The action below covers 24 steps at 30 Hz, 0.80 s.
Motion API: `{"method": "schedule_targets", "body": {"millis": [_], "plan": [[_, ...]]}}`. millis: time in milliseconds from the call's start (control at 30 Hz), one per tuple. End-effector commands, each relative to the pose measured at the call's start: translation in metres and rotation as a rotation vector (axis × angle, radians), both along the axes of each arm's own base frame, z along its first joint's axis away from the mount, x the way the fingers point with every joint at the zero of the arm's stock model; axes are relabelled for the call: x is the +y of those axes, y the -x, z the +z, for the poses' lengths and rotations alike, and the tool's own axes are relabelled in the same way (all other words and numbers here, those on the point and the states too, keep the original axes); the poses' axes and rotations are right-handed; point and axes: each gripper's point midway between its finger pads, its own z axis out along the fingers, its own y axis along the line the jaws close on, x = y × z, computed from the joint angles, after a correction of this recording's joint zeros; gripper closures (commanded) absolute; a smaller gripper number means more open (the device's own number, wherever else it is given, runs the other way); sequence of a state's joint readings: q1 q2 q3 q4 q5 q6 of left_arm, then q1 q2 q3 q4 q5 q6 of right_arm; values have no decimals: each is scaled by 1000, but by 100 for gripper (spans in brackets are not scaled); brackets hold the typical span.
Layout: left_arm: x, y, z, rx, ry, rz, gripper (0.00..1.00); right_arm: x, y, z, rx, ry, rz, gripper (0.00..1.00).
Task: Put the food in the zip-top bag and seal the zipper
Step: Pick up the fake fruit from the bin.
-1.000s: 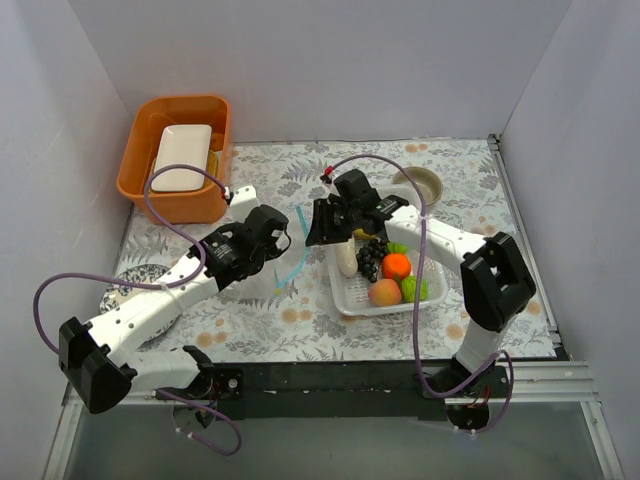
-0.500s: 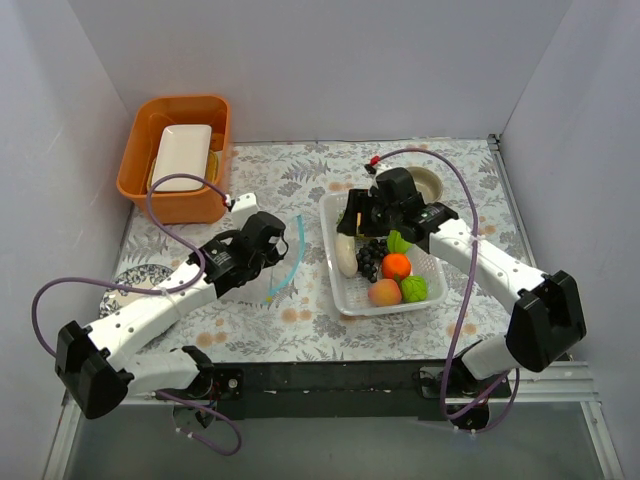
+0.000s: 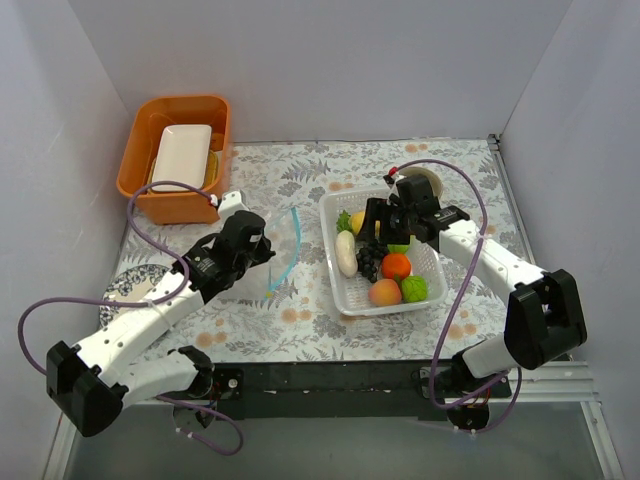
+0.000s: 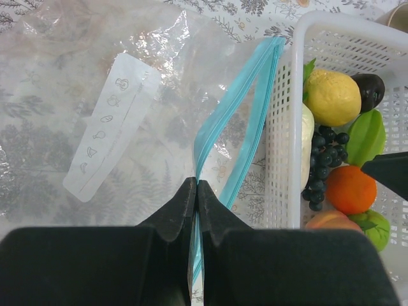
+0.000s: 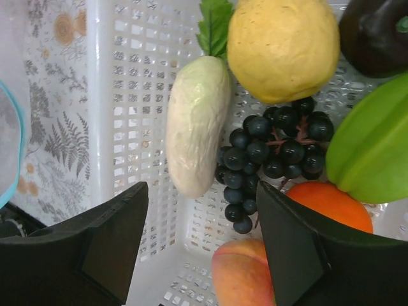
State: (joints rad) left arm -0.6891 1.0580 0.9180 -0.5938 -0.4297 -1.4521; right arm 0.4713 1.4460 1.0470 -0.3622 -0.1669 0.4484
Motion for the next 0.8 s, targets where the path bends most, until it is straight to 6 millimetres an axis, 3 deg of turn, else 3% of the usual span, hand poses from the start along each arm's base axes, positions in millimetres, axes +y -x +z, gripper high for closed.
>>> {"method": "schedule_targets", "body": {"millis": [0,133,400,667,767], "plan": [[-4,-5,9,-29,54,-53,100,18,2,7,-15,-70,114,24],[-6,-7,5,-11,41,-79,100,25,3,0,18,-83,156,32],[-15,-7,5,-6,51,-124,100,34,-1,-23,84,-60,195,36],[-30,-6,6,2,98,-182,100,46,0,-31,105,-51,222,37],[-32,-6,7,4,106,-188,100,47,-5,-19,45,-44,212,36]]}}
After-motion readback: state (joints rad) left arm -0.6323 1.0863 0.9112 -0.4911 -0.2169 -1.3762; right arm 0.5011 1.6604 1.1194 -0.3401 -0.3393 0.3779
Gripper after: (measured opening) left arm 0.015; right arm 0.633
